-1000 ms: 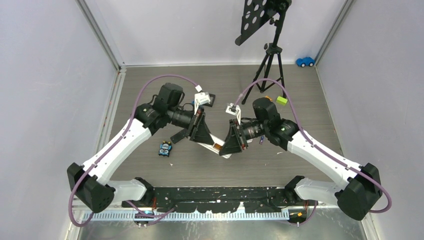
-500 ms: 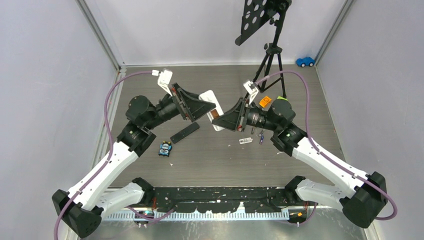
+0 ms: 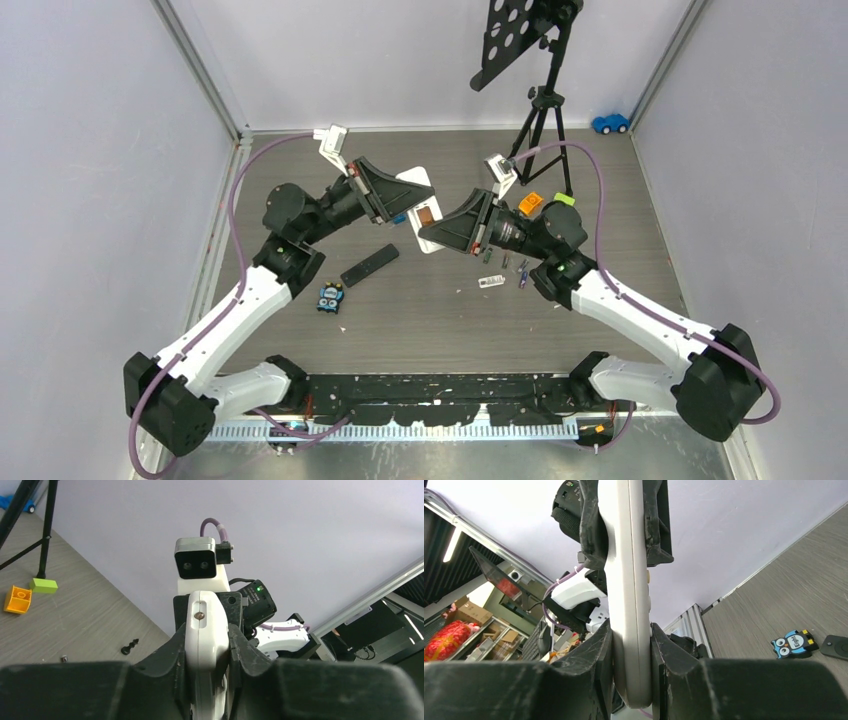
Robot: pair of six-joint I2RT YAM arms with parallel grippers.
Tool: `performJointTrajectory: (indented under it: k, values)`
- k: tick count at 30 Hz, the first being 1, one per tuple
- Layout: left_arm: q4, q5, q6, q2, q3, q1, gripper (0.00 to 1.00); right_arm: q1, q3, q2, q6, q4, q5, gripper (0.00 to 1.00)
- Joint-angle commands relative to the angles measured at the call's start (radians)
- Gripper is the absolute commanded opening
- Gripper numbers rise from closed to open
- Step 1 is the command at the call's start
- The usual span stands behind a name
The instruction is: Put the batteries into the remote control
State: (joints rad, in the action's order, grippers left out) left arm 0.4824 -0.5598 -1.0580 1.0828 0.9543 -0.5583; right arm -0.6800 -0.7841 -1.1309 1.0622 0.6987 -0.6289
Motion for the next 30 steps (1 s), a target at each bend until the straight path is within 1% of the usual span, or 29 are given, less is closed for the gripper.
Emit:
performJointTrajectory:
  k: [1,2,3,4,5,6,7,9,11,14,16,19,21,23,25,28,30]
  values:
    - [0.092,-0.05,0.006,-0.004,-0.005,0.031,0.12,0.0,0.009,-0.002,0.02,0.071,0.018,0.08]
    - [0.092,-0.063,0.014,0.001,-0.006,0.038,0.02,0.002,0.009,0.001,0.01,0.051,0.02,0.14]
    - [0.093,-0.075,0.027,0.005,-0.009,0.041,0.0,0.004,0.009,0.006,-0.004,0.02,0.019,0.26]
    - [0.086,-0.083,0.042,0.007,-0.011,0.043,0.0,0.011,0.009,0.016,-0.019,-0.013,0.026,0.41]
    - [0.066,-0.09,0.063,0.009,-0.014,0.046,0.0,0.017,0.014,0.032,-0.039,-0.051,0.045,0.52]
    - [0.044,-0.091,0.091,0.007,-0.019,0.049,0.0,0.023,0.019,0.051,-0.065,-0.102,0.071,0.65]
    - [0.015,-0.089,0.124,0.004,-0.024,0.052,0.0,0.029,0.02,0.074,-0.104,-0.164,0.104,0.73]
    - [-0.053,-0.063,0.191,-0.01,-0.04,0.056,0.0,0.039,0.012,0.125,-0.194,-0.37,0.196,0.8]
    - [-0.129,-0.023,0.266,-0.018,-0.054,0.057,0.0,0.04,-0.007,0.179,-0.27,-0.564,0.343,0.8]
    - [-0.233,0.045,0.352,-0.019,-0.076,0.057,0.0,0.044,-0.044,0.234,-0.302,-0.83,0.626,0.78]
    - [-0.256,0.06,0.373,-0.017,-0.094,0.057,0.0,0.045,-0.058,0.229,-0.287,-0.957,0.797,0.72]
    - [-0.264,0.067,0.392,-0.012,-0.124,0.057,0.0,0.046,-0.085,0.151,-0.233,-1.135,0.975,0.6]
    - [-0.264,0.071,0.404,-0.003,-0.139,0.057,0.0,0.047,-0.102,0.076,-0.206,-1.238,1.04,0.56]
    - [-0.261,0.071,0.406,0.012,-0.143,0.057,0.0,0.049,-0.113,-0.005,-0.186,-1.286,1.087,0.54]
    - [-0.271,0.056,0.408,0.027,-0.134,0.057,0.0,0.055,-0.118,-0.08,-0.186,-1.282,1.086,0.53]
    - [-0.278,0.043,0.416,0.049,-0.131,0.057,0.0,0.06,-0.121,-0.169,-0.22,-1.203,1.04,0.53]
    - [-0.285,0.042,0.419,0.068,-0.127,0.057,0.0,0.069,-0.15,-0.238,-0.221,-1.19,1.029,0.53]
